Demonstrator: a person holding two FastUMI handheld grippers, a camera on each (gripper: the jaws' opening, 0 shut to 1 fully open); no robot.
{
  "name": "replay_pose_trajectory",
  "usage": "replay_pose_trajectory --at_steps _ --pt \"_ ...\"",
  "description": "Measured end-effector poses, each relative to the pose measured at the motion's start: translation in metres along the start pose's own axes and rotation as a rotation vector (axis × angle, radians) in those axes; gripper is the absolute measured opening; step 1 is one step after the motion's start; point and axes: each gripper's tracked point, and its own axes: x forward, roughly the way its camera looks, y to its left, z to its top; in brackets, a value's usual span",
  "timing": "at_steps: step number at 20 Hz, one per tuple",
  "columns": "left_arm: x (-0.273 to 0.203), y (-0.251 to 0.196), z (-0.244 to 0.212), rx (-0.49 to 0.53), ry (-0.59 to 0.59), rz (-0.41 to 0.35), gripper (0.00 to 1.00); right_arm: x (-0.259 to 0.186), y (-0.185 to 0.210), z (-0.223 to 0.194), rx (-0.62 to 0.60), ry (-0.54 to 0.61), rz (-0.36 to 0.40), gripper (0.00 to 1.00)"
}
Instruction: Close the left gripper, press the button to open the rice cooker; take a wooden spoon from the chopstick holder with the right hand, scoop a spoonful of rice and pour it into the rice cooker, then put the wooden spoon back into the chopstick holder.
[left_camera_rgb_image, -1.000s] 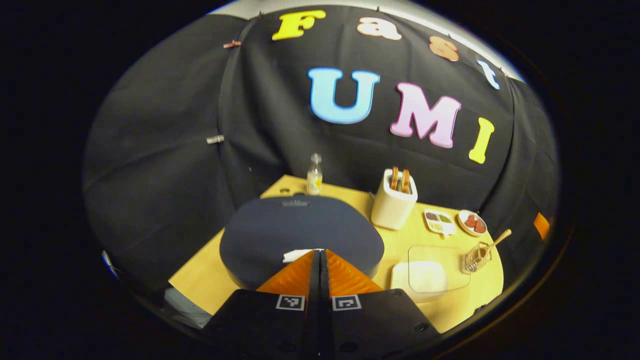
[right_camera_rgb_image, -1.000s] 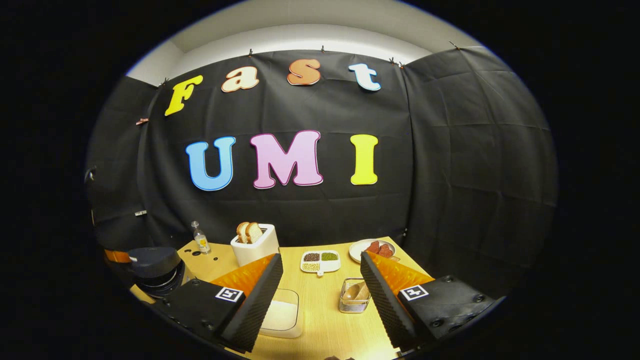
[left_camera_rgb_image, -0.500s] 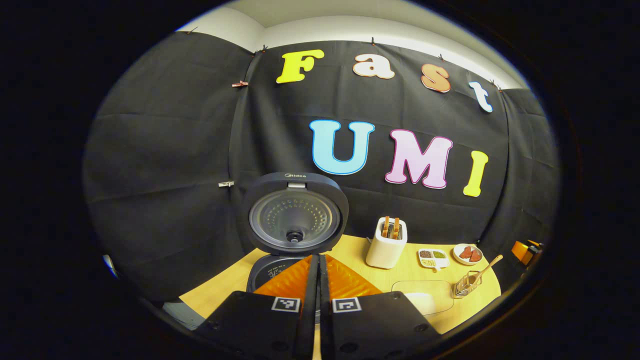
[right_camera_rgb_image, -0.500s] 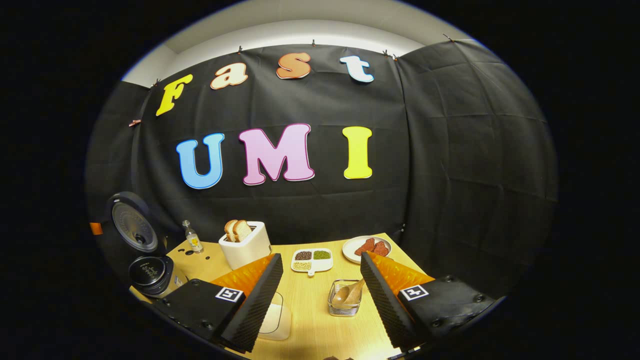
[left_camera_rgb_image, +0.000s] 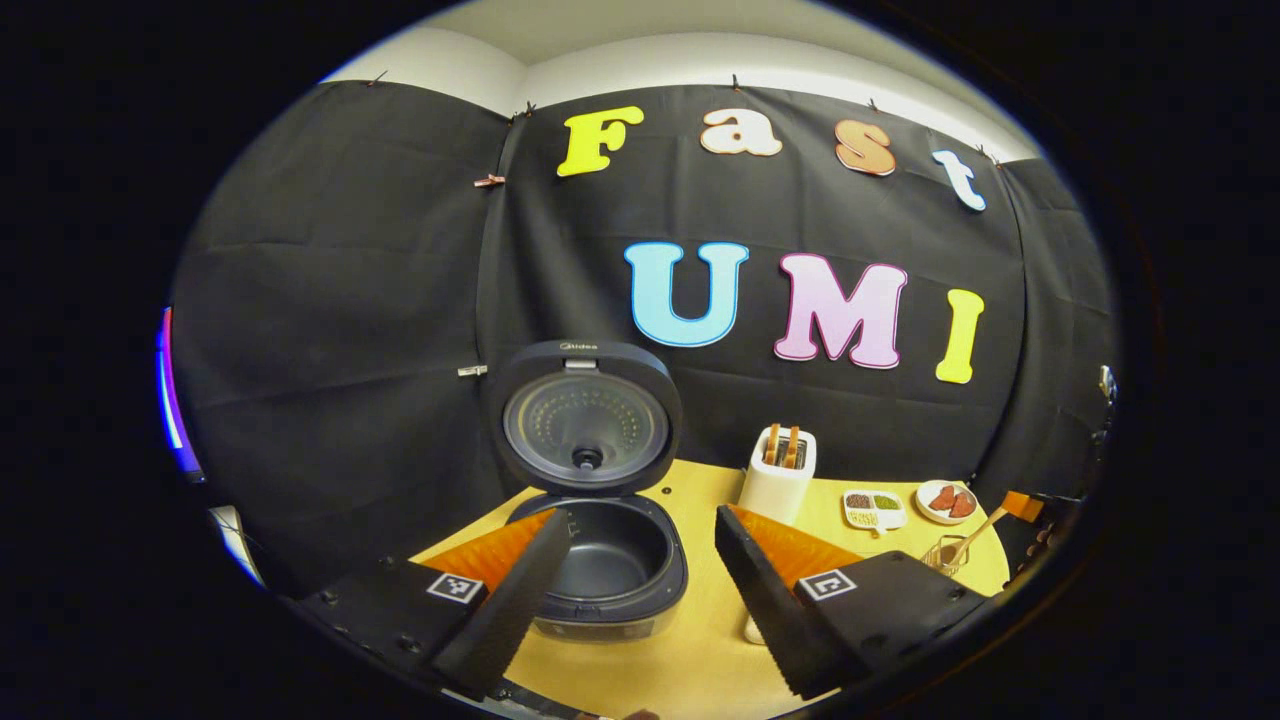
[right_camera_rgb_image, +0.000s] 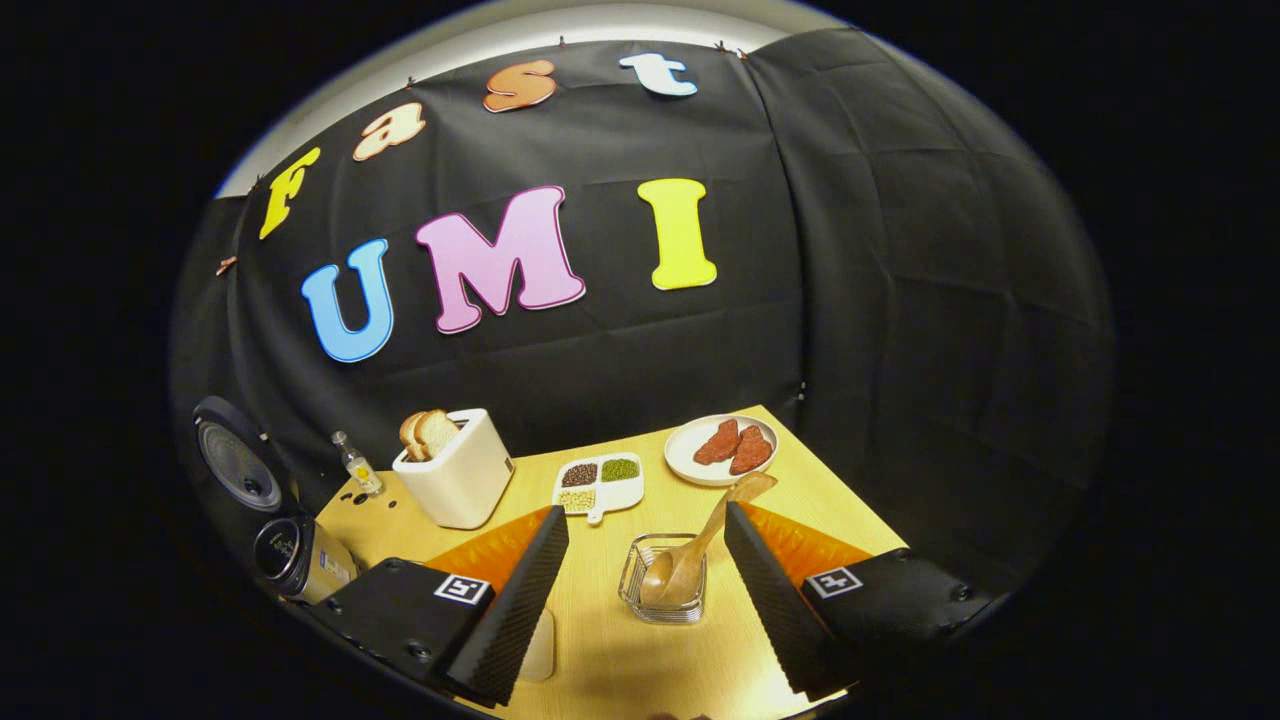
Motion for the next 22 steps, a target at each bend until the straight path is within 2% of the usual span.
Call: replay_pose_trajectory --at_steps 4,7,11,15,17,19,20,21,22 --pt "-0.008 -0.021 -0.025 -0.046 0.065 0.034 0.98 0.037 -0.027 -0.026 0.049 0.098 -0.03 0.98" --pt "-0.011 -0.031 -0.035 -0.028 0.086 0.054 0.98 0.06 -0.041 -0.052 0.102 0.171 -0.052 0.99" --pt "-0.012 -0.046 -0.051 0.004 0.135 0.052 0.98 0.09 -0.052 -0.062 0.147 0.186 -0.077 0.99" --pt "-0.015 -0.056 -0.059 0.037 0.151 0.038 0.99 0.122 -0.062 -0.067 0.245 0.199 -0.115 0.99" --pt "-0.016 -0.06 -0.065 0.037 0.162 0.035 0.99 0.132 -0.064 -0.073 0.311 0.224 -0.123 0.95" --pt "-0.018 -0.064 -0.073 0.032 0.172 0.036 0.99 0.139 -0.064 -0.077 0.352 0.238 -0.123 0.84" --pt "-0.019 -0.067 -0.076 0.03 0.177 0.037 0.99 0.141 -0.062 -0.078 0.358 0.247 -0.117 0.74" --pt "-0.021 -0.069 -0.08 0.027 0.183 0.034 0.99 0.141 -0.061 -0.079 0.362 0.249 -0.111 0.74" --pt "-0.022 -0.073 -0.083 0.026 0.188 0.03 0.99 0.14 -0.063 -0.077 0.354 0.246 -0.126 0.57"
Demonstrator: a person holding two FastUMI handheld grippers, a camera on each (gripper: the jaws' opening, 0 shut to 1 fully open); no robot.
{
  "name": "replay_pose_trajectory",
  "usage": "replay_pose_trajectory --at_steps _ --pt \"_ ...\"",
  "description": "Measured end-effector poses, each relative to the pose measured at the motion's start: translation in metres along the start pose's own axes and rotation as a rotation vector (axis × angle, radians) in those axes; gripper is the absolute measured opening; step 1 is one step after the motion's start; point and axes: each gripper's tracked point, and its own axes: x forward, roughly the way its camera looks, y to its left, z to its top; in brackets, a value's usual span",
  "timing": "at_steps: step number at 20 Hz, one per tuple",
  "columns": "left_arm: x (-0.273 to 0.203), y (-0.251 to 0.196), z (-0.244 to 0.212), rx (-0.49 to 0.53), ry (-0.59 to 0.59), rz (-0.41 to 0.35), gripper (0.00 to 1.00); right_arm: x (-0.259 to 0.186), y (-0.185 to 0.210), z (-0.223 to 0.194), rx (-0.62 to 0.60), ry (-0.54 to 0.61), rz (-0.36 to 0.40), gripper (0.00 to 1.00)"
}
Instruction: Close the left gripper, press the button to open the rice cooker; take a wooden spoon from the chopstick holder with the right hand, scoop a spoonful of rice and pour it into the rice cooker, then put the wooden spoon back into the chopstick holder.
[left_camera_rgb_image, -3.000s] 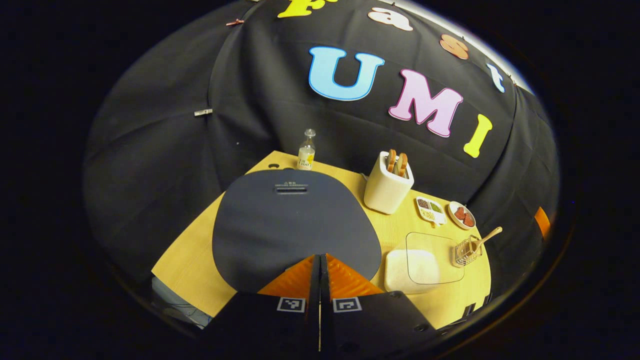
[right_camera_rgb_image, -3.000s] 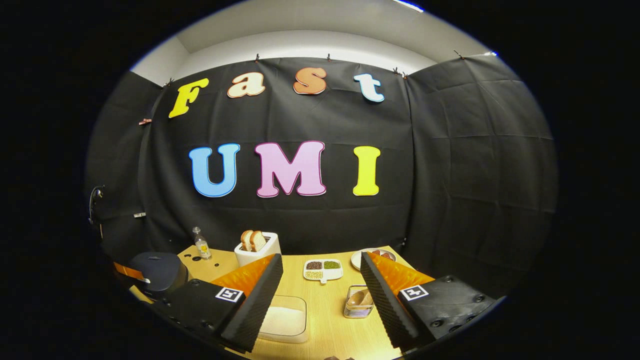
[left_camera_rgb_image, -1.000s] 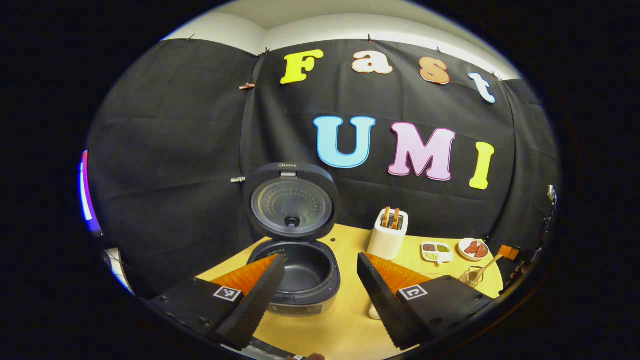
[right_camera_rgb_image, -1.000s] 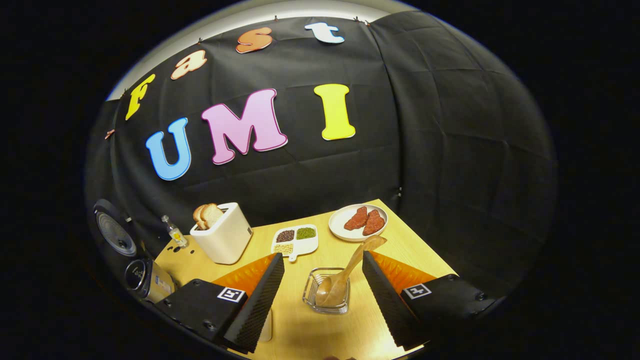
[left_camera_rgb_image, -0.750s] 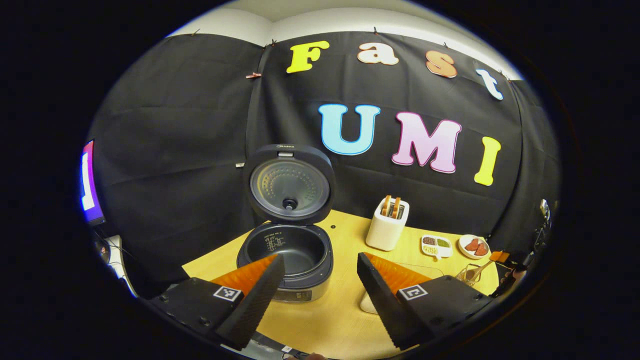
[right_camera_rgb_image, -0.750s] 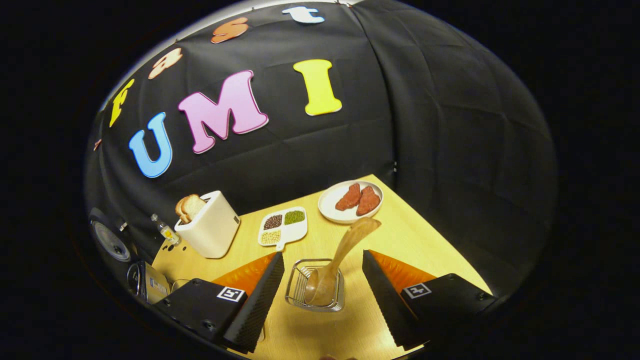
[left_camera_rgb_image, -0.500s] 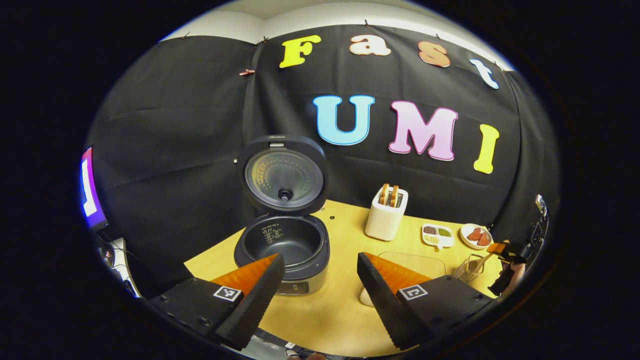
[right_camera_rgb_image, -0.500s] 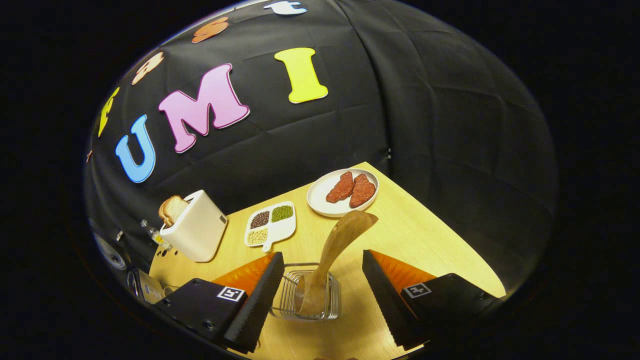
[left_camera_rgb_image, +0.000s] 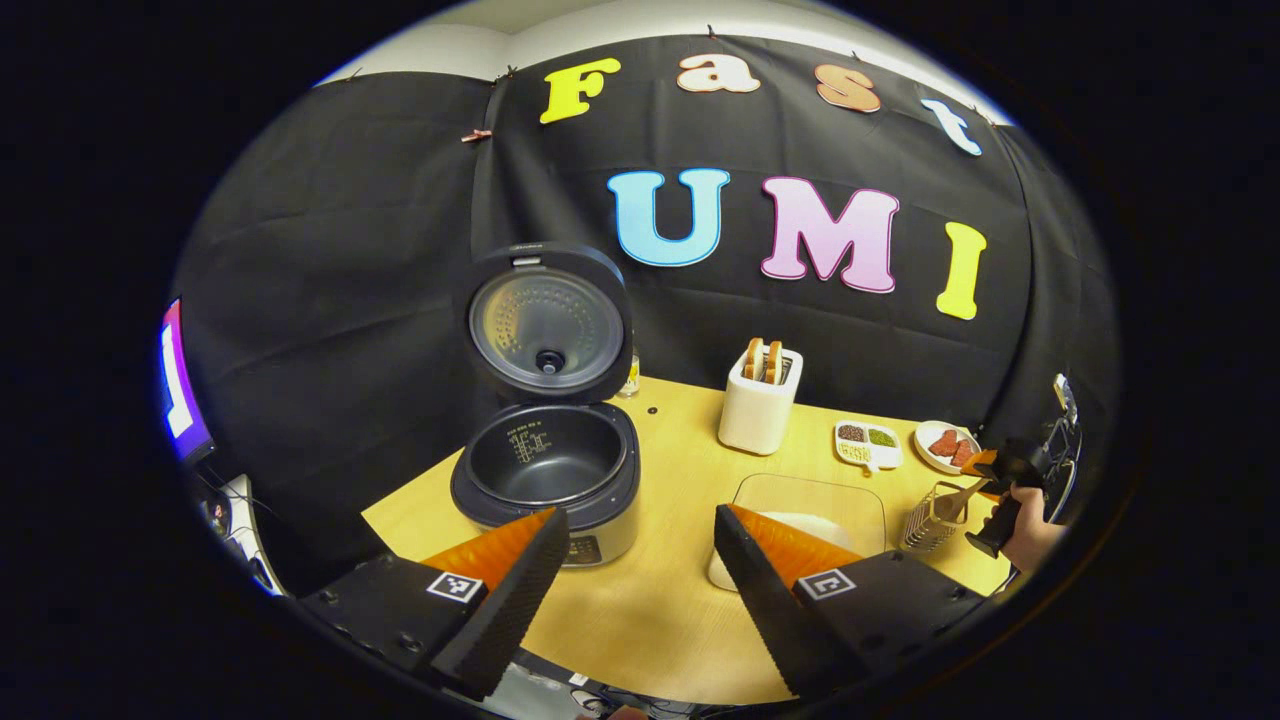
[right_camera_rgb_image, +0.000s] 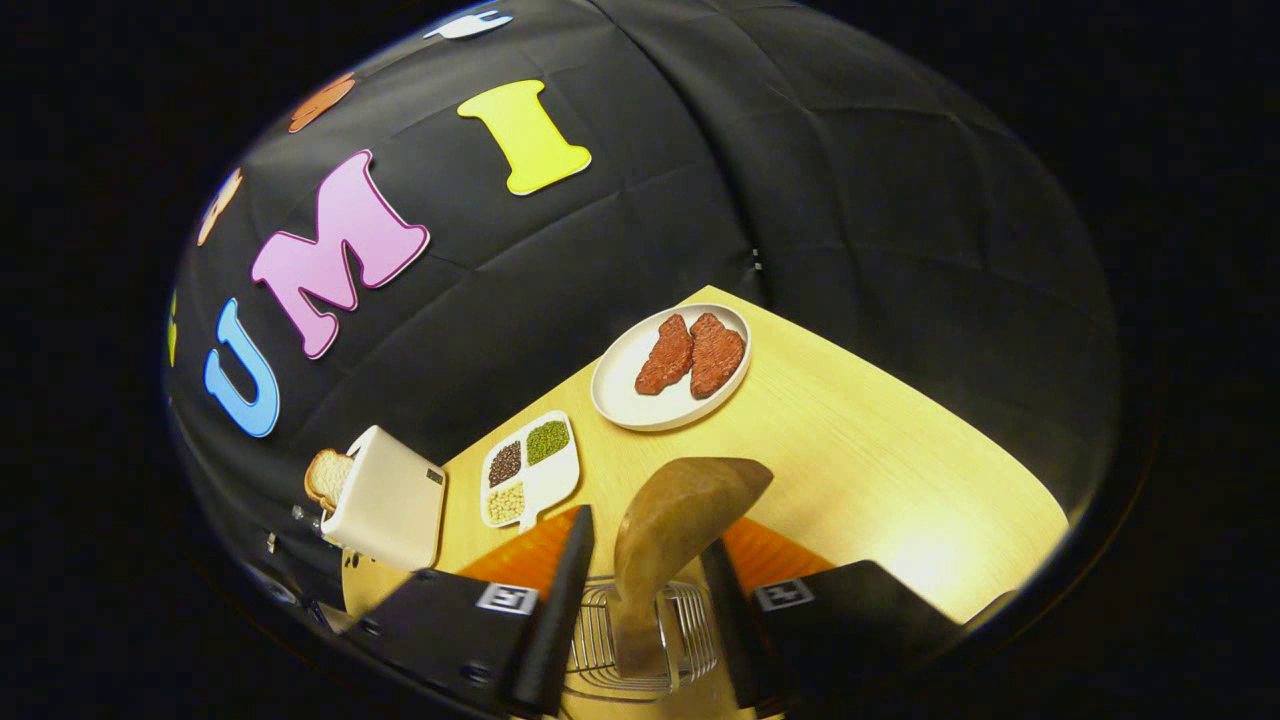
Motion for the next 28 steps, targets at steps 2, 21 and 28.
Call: replay_pose_trajectory --at_steps 2,21,28 --pt "-0.002 -0.005 -0.005 0.0 0.009 -0.007 0.99 0.001 0.006 -0.001 0.02 0.015 0.024 0.4" --pt "-0.003 0.03 -0.009 -0.048 -0.035 -0.101 0.99 -0.131 0.13 0.05 -0.088 -0.169 0.288 0.18" --pt "0.016 0.064 -0.014 -0.093 -0.021 -0.167 0.95 -0.163 0.194 -0.014 -0.184 -0.119 0.371 0.18"
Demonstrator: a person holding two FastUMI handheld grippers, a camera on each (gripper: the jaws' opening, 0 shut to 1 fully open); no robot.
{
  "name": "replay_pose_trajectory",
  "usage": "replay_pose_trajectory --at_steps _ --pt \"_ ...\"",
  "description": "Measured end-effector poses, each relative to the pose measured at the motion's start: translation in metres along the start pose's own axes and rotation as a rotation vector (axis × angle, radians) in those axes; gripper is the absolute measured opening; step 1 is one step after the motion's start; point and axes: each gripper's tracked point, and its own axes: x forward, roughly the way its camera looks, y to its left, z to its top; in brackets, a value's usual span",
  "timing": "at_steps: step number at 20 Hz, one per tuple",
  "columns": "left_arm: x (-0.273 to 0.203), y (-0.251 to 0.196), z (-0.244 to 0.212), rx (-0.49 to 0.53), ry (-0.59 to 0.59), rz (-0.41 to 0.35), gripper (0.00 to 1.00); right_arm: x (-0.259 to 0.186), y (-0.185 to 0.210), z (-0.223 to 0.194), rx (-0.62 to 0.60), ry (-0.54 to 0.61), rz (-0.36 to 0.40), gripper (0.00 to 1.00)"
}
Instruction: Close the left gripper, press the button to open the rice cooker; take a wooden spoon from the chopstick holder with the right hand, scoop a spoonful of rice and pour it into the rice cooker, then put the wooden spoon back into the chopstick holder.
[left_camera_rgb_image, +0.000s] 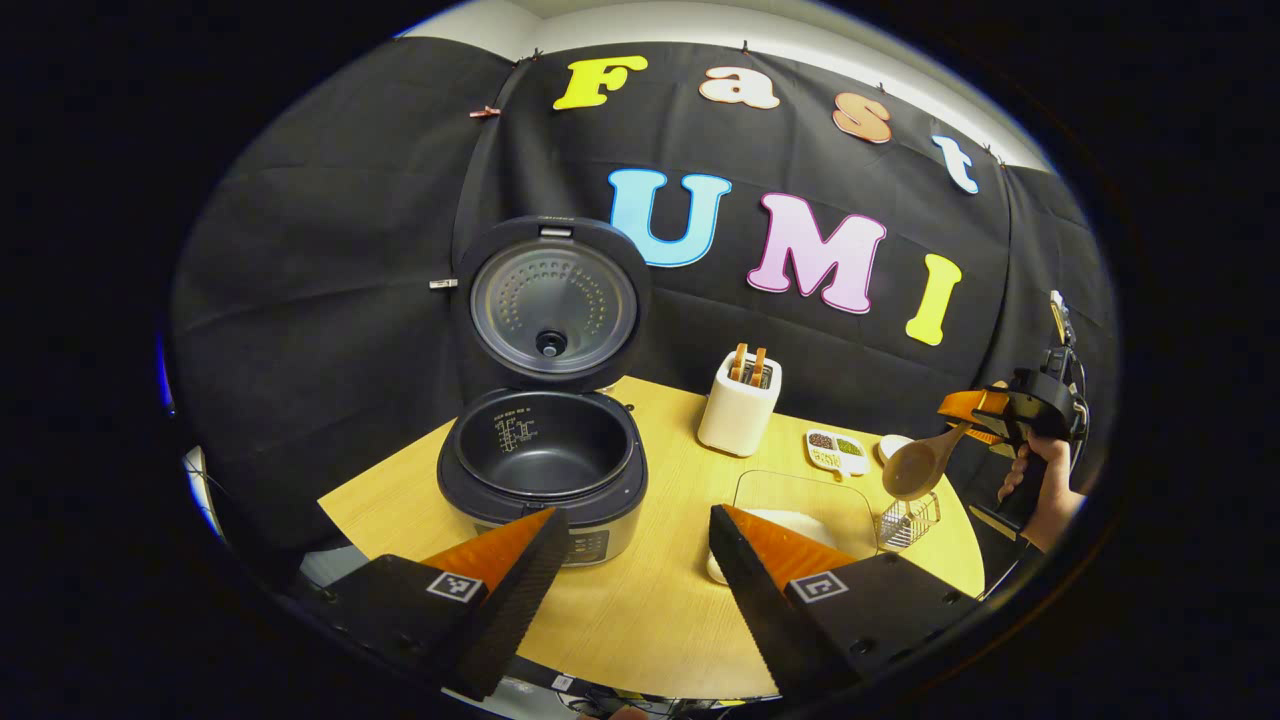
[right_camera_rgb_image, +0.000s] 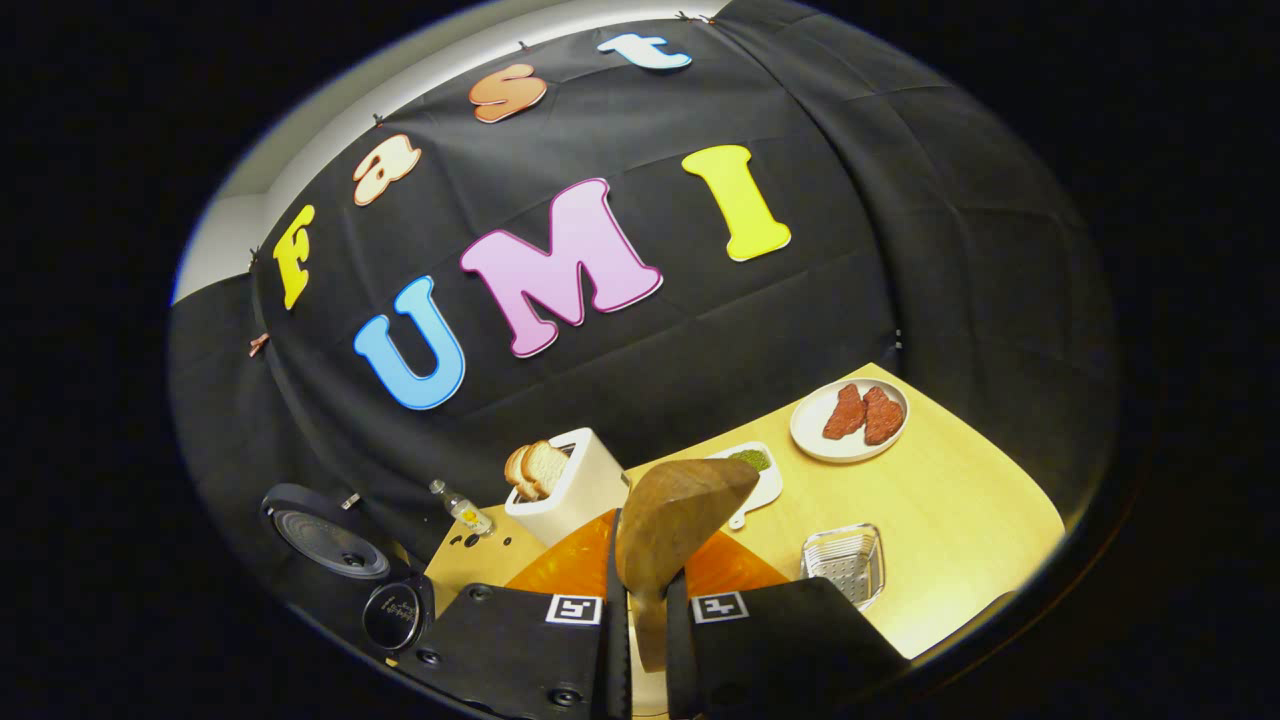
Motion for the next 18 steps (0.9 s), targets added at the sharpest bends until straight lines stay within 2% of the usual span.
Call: replay_pose_trajectory --at_steps 4,5,6,7,8,9,10,12,16,18 --pt "0.005 0.024 -0.002 -0.007 0.012 -0.008 0.95 0.011 0.018 -0.039 -0.045 0.037 -0.002 0.18" --pt "0.008 0.03 -0.005 -0.008 0.026 -0.011 0.95 0.014 0.019 -0.049 -0.063 0.045 -0.007 0.13" --pt "0.011 0.035 -0.008 -0.006 0.036 -0.012 0.95 0.018 0.02 -0.061 -0.084 0.057 -0.013 0.13" --pt "0.014 0.04 -0.009 -0.003 0.045 -0.013 0.95 0.021 0.019 -0.071 -0.102 0.064 -0.018 0.18" --pt "0.017 0.046 -0.011 0.001 0.052 -0.013 0.95 0.025 0.018 -0.083 -0.124 0.071 -0.025 0.18" --pt "0.021 0.05 -0.014 0.007 0.06 -0.009 0.95 0.029 0.015 -0.093 -0.144 0.077 -0.035 0.13" --pt "0.026 0.056 -0.019 0.019 0.072 0.0 0.95 0.033 0.011 -0.105 -0.159 0.087 -0.045 0.18" --pt "0.035 0.066 -0.022 0.042 0.082 0.013 0.96 0.039 0.005 -0.129 -0.181 0.116 -0.066 0.18" --pt "0.046 0.068 -0.028 0.028 0.099 -0.011 0.96 0.038 0.013 -0.137 -0.27 0.083 -0.058 0.18" --pt "0.049 0.068 -0.029 0.031 0.106 -0.023 0.96 0.037 0.015 -0.156 -0.282 0.119 -0.066 0.18"
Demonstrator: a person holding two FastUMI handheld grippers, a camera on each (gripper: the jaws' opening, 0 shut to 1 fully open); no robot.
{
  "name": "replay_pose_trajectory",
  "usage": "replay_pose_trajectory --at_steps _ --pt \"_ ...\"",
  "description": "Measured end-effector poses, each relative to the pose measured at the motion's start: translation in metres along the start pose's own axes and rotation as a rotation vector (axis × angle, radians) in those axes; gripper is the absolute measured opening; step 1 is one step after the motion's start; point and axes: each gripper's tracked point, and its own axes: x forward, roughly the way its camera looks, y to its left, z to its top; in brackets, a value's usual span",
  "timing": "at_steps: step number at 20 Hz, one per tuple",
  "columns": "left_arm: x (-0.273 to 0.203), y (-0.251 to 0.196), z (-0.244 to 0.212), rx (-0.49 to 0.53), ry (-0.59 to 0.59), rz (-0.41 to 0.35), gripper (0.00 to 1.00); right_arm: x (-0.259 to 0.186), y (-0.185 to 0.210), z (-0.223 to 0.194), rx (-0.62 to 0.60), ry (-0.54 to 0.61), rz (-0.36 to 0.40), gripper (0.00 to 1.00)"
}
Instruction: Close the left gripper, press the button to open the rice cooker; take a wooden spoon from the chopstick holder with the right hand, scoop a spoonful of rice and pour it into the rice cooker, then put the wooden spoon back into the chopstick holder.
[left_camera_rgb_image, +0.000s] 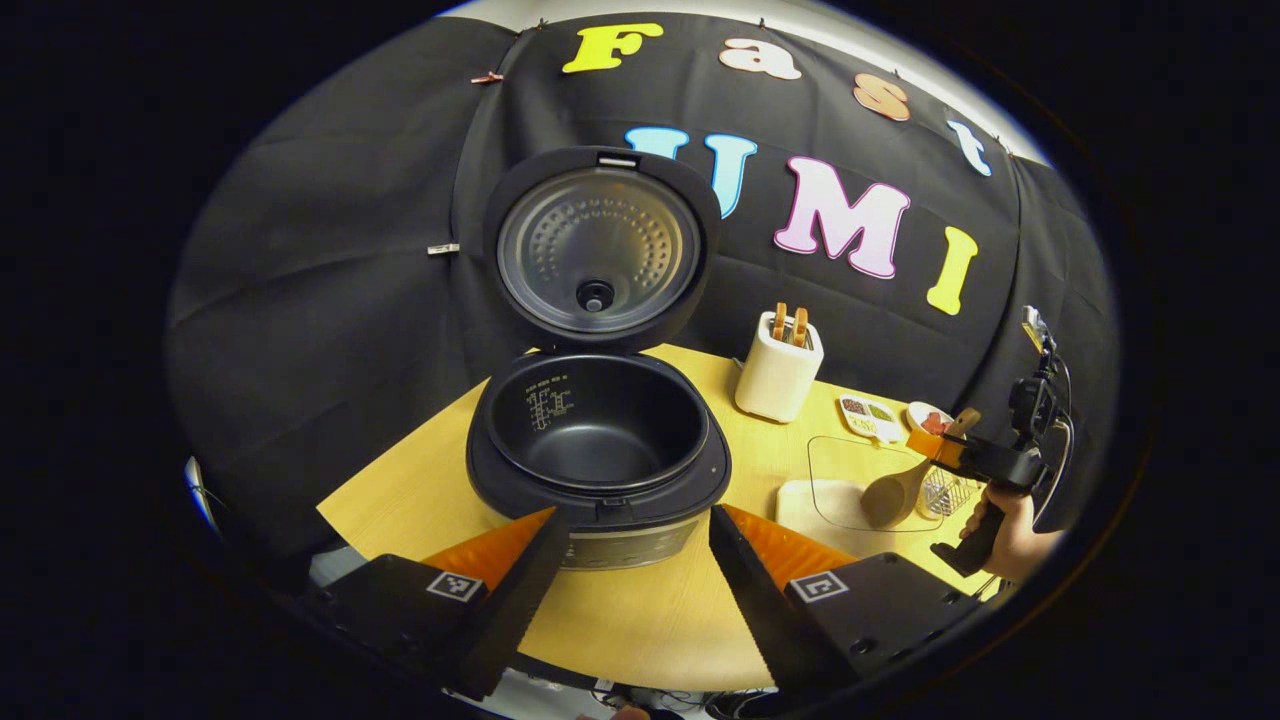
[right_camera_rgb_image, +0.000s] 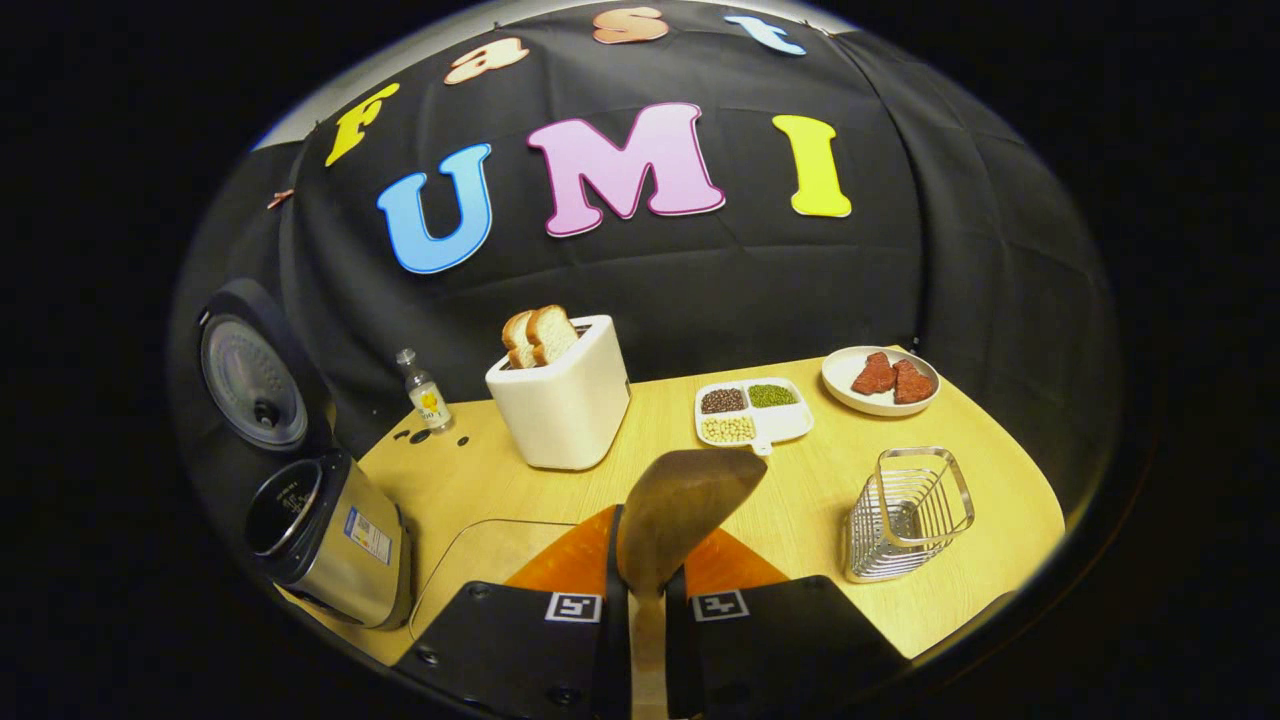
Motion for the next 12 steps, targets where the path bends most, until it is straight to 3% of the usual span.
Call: replay_pose_trajectory --at_steps 3,12 --pt "-0.003 0.005 0.006 -0.001 -0.013 -0.003 0.96 -0.001 0.014 -0.033 0.06 0.084 -0.004 0.18" --pt "-0.011 0.034 -0.008 -0.088 0.016 0.018 0.96 -0.003 0.041 -0.04 0.288 0.182 -0.012 0.18"
